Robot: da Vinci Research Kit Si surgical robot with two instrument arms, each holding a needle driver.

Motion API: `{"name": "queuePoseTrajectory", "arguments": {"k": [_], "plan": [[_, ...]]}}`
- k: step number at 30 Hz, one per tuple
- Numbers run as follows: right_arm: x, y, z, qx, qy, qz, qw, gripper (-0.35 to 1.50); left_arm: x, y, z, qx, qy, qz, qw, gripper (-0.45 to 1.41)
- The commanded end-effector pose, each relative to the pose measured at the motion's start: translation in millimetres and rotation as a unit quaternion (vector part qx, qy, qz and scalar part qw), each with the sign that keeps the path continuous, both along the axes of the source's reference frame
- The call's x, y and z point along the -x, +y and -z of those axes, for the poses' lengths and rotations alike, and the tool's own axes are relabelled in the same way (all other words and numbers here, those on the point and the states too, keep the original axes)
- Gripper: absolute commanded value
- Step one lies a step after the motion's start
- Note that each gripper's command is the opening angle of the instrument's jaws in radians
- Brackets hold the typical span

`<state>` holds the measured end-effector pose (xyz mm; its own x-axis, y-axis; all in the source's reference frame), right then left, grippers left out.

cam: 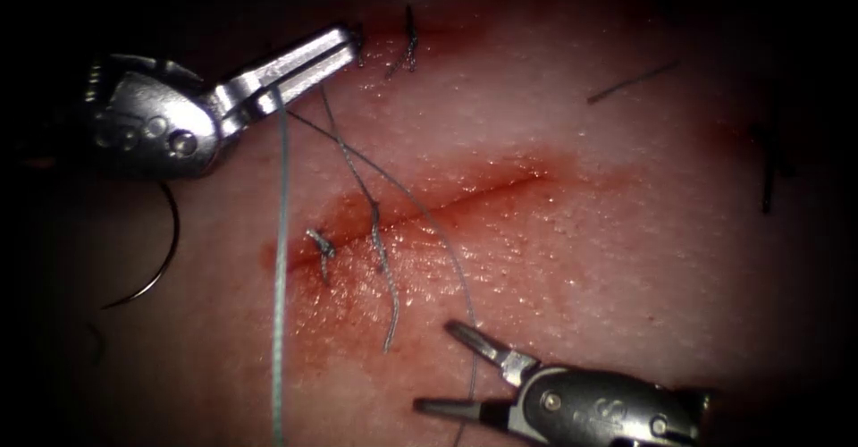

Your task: Wound Closure

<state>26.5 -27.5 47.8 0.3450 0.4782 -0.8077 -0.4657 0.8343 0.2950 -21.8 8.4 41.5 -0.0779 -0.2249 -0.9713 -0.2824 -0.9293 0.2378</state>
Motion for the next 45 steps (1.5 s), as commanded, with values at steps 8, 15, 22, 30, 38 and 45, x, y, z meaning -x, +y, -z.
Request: {"name": "queuePoseTrajectory", "arguments": {"k": [8,15,22,30,38,45], "plan": [[-2.0,6.9,0.6,-0.006,0.043,0.04,0.998,0.51,2.1,-6.9,1.0,-0.056,-0.068,-0.055,0.995,-0.45],[-6.1,10.0,-1.1,-0.017,0.095,0.073,0.993,0.47,1.4,-9.3,0.5,-0.11,-0.1,-0.079,0.986,-0.45],[-9.2,10.1,-4.6,-0.069,0.108,0.094,0.987,-0.35,0.0,-10.1,0.0,-0.149,-0.119,-0.094,0.977,-0.45],[-12.0,11.0,-7.0,-0.082,0.192,0.068,0.975,-0.35,0.4,-10.9,-0.6,-0.175,-0.135,-0.099,0.97,-0.45],[-13.7,12.5,-8.0,-0.112,0.314,0.024,0.943,-0.35,0.2,-10.7,-1.9,-0.193,-0.141,-0.104,0.965,-0.45],[-12.5,12.9,-7.9,-0.133,0.379,0.022,0.916,-0.35,-1.3,-10.1,-5.0,-0.214,-0.121,-0.075,0.966,-0.45]]}}
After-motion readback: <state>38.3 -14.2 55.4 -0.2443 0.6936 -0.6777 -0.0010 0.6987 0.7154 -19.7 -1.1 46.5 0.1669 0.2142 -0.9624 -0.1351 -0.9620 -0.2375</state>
